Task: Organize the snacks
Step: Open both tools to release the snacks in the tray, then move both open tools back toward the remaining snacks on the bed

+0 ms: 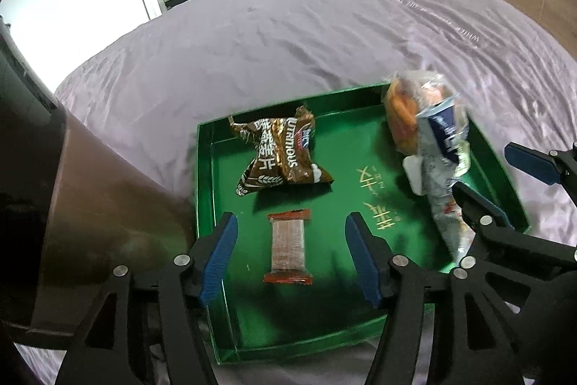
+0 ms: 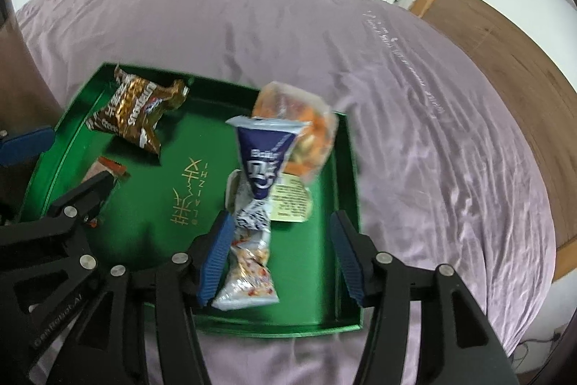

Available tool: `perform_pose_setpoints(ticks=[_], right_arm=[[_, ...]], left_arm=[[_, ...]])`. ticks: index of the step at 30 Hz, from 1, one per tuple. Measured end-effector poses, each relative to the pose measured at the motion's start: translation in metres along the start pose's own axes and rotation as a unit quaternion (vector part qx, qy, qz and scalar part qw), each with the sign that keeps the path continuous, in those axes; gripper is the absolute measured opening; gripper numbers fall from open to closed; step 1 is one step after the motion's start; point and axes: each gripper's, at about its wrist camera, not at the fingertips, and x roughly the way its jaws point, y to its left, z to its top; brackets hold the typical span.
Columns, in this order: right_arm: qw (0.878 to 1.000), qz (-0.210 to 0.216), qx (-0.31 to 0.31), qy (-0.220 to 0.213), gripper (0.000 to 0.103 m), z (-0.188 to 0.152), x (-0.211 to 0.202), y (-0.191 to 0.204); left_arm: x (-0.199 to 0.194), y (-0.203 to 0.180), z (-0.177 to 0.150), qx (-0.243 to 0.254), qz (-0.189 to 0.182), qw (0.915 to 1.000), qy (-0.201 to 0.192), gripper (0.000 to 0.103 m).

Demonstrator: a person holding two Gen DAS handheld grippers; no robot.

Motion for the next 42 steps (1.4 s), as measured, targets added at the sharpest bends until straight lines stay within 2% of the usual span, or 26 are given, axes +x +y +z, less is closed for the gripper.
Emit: perform_pose_setpoints(ticks=[7, 11, 19, 23, 25, 30, 37, 42], right_arm=[[0.999, -0.027, 0.024, -0.003, 0.070, -0.007, -0.040, -0.020], [0.999, -0.041, 0.022, -0.006, 0.070, -0.007, -0.067, -0.027], [0.997, -0.067, 0.024, -0.021, 0.069, -0.007, -0.140, -0.034], [0.995, -0.084, 0.024, -0.038, 0.069, -0.003, -0.181, -0.034], [0.994, -0.091, 0.028, -0.052, 0.069, 0.002, -0.204, -0.031], [0.991, -0.091, 0.031, -0.093, 0.070, 0.017, -0.257, -0.013], [0.986, -0.065, 0.001, -0.154, 0.070, 0.051, -0.325, 0.035], [0.981, -0.036, -0.025, -0.188, 0.070, 0.074, -0.363, 0.074]], left_arm=[[-0.040, -0.003, 0.005, 0.011, -0.023, 0.9994, -0.024, 0.057], [-0.073, -0.006, 0.009, 0.026, -0.035, 0.9980, -0.046, 0.057], [-0.151, 0.004, 0.015, 0.040, -0.083, 0.9916, -0.091, 0.057], [-0.195, 0.017, 0.019, 0.049, -0.083, 0.9869, -0.129, 0.065], [-0.213, 0.028, 0.021, 0.051, -0.078, 0.9842, -0.151, 0.065], [-0.249, 0.072, 0.024, 0.033, -0.052, 0.9829, -0.174, 0.065], [-0.292, 0.161, 0.015, 0.010, 0.025, 0.9824, -0.185, 0.065], [-0.316, 0.229, 0.001, -0.018, 0.085, 0.9787, -0.186, 0.066]])
